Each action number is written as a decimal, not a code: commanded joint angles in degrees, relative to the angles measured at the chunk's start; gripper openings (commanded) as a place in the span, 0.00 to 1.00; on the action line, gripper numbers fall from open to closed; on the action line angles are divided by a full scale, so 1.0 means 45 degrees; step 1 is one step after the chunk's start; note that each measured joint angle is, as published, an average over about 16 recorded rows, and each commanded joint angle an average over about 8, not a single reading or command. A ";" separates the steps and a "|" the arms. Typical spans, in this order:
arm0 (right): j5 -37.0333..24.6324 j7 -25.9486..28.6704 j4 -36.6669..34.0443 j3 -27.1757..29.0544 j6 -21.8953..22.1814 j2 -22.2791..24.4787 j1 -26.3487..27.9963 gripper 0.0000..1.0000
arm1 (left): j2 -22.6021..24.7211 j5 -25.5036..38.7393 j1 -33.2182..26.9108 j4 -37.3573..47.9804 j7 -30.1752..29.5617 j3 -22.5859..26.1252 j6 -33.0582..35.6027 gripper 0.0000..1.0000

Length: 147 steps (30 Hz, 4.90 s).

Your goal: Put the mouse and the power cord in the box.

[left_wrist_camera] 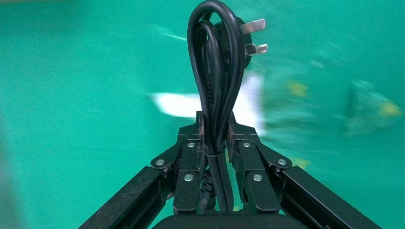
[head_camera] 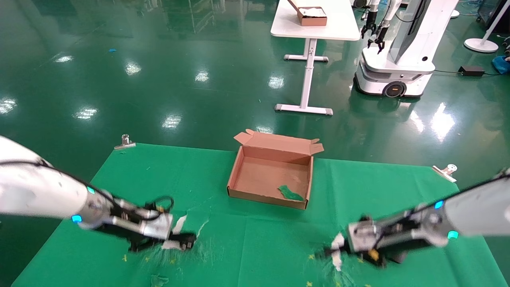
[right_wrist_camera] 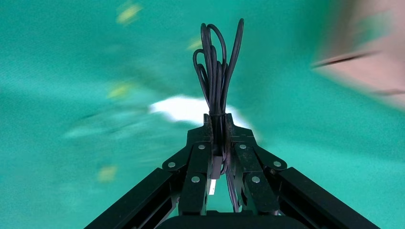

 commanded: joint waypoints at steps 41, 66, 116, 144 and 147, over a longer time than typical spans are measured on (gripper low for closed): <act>0.2593 -0.0633 0.2275 0.0379 0.4344 -0.2895 0.0092 0.31 | 0.0765 -0.1802 -0.2500 0.1356 -0.3907 -0.1355 -0.3058 0.00; 0.3601 -0.0265 0.1648 -0.0303 0.6202 -0.2682 0.0461 1.00 | 0.1717 -0.1723 -0.1692 0.0309 -0.3264 -0.1283 -0.4731 0.00; 0.2954 -0.3312 0.0209 -0.0530 0.7652 -0.0078 0.2919 1.00 | 0.1244 -0.3565 0.2275 -0.7584 -0.5225 0.3382 -0.7104 1.00; 0.7395 0.3825 0.7636 0.2695 0.2749 0.3151 -0.2670 1.00 | -0.3280 -0.8662 0.5863 -1.1568 -0.7587 -0.1997 -0.1601 1.00; 0.7871 0.4592 0.8434 0.3042 0.2222 0.3498 -0.3271 1.00 | -0.3762 -0.9206 0.6246 -1.1993 -0.7839 -0.2571 -0.1014 1.00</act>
